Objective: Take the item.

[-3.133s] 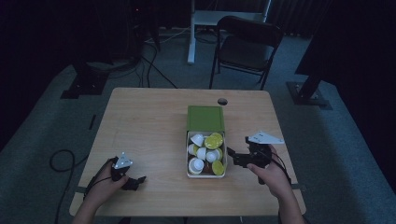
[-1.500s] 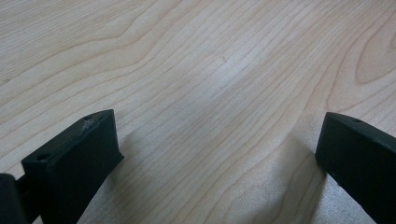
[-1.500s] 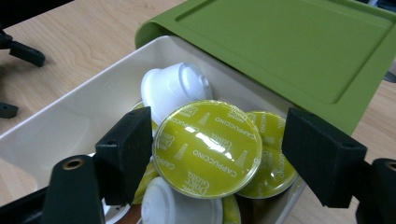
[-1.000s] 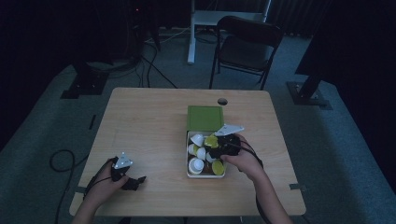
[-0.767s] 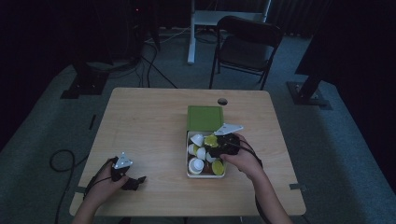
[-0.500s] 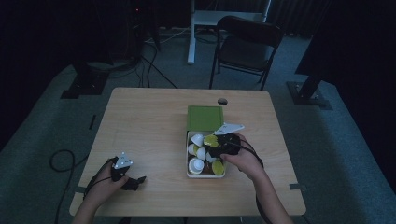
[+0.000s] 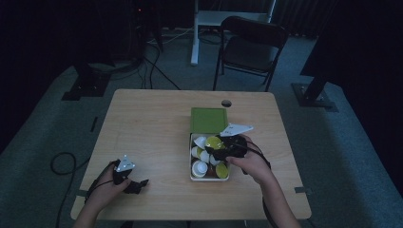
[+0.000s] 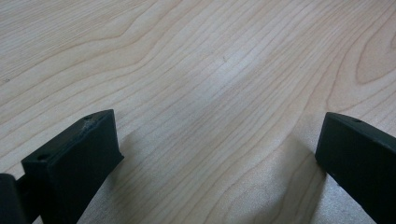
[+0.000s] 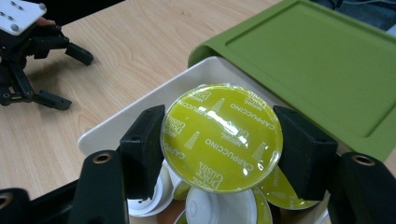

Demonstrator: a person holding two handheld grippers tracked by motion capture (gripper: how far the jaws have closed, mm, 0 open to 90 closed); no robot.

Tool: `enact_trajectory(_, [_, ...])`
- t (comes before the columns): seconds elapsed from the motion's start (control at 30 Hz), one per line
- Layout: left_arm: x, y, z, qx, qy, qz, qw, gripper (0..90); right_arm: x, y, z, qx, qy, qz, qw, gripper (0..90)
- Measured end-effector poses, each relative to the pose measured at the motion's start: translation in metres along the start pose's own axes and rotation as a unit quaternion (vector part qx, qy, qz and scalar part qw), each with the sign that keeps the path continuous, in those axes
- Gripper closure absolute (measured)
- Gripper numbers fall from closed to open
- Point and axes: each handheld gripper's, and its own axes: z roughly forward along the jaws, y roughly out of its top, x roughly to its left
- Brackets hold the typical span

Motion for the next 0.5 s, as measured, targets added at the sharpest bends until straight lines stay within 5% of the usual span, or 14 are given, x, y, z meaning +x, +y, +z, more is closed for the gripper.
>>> enact_trajectory(0.5, [0.0,0.0,0.0,0.001,0.0,0.001,1.0,0.0,-0.011,-0.002,-0.026,-0.024,-0.018,0.018,0.9994,37.3])
